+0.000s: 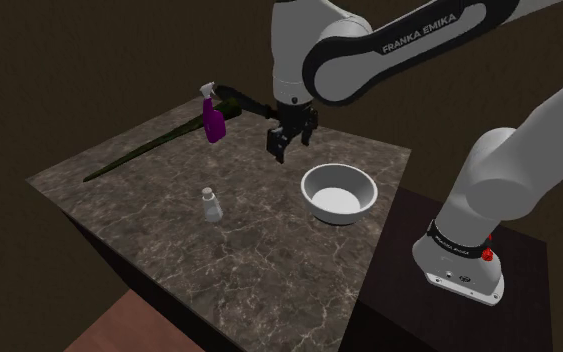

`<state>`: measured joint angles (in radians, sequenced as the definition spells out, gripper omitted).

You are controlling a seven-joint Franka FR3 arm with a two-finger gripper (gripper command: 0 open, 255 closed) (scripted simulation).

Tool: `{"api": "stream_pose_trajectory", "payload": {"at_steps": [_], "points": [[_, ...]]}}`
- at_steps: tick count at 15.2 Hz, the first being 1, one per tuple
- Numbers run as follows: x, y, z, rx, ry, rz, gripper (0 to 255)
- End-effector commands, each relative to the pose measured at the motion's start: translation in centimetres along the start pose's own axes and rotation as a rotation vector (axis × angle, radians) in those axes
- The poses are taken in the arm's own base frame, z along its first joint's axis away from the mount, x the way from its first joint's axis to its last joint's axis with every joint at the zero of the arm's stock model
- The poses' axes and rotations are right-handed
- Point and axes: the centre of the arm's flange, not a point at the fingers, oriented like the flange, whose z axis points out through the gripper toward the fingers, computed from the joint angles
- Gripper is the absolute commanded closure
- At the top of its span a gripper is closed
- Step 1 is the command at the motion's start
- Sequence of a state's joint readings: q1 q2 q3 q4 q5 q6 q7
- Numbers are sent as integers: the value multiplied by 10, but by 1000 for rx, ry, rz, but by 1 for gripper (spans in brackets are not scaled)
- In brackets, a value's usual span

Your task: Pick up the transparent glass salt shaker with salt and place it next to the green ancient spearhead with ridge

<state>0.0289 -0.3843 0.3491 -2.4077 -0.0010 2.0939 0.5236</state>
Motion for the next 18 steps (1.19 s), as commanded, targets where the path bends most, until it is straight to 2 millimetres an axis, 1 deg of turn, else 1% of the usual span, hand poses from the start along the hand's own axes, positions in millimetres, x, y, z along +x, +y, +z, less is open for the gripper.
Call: {"api": "stream_pose_trajectory", "payload": {"at_steps": [1, 9, 18], "points": [[6, -24, 13, 6, 10, 16, 0], [45, -107, 56, 21, 51, 74, 0], [97, -199, 100, 39, 97, 139, 0]]}}
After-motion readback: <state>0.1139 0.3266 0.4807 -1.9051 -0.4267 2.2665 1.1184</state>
